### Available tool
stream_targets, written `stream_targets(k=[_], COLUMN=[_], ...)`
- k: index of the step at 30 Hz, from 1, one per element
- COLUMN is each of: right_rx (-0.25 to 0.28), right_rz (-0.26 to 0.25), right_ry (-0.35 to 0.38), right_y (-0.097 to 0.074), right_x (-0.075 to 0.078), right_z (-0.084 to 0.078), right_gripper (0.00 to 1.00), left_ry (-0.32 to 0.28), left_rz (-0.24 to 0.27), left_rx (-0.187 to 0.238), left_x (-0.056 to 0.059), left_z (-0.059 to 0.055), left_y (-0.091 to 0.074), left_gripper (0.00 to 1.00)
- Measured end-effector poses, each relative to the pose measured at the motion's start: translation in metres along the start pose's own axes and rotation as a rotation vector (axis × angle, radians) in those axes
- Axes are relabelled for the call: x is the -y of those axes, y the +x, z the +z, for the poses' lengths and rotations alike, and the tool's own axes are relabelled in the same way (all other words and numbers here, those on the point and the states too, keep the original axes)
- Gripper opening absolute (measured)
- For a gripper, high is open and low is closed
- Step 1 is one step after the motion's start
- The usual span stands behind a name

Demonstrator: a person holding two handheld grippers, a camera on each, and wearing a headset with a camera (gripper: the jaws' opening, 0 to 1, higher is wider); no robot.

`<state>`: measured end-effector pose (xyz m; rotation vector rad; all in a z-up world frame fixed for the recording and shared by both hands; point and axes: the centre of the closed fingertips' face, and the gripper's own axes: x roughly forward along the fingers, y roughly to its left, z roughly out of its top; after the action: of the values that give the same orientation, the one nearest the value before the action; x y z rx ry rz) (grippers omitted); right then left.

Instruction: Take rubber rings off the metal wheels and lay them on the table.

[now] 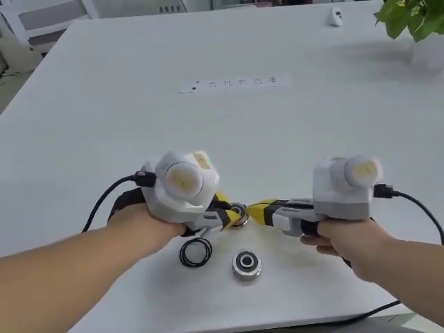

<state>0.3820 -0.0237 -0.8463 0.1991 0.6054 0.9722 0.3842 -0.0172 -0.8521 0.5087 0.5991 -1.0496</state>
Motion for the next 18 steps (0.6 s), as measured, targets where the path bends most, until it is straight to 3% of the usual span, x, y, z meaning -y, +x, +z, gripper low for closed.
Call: stream_targets(k=[18], right_rx=[0.009], right_rz=[0.032], right_ry=[0.015], right_y=[0.0036], right_x=[-0.0070], right_z=[-0.0009], right_gripper=[0.00], left_ry=[0.004], left_rz=[0.003], left_rx=[-0.003], left_x=[0.0006], left_z=[-0.0003], left_y=[-0.0005], left_gripper=[0.12])
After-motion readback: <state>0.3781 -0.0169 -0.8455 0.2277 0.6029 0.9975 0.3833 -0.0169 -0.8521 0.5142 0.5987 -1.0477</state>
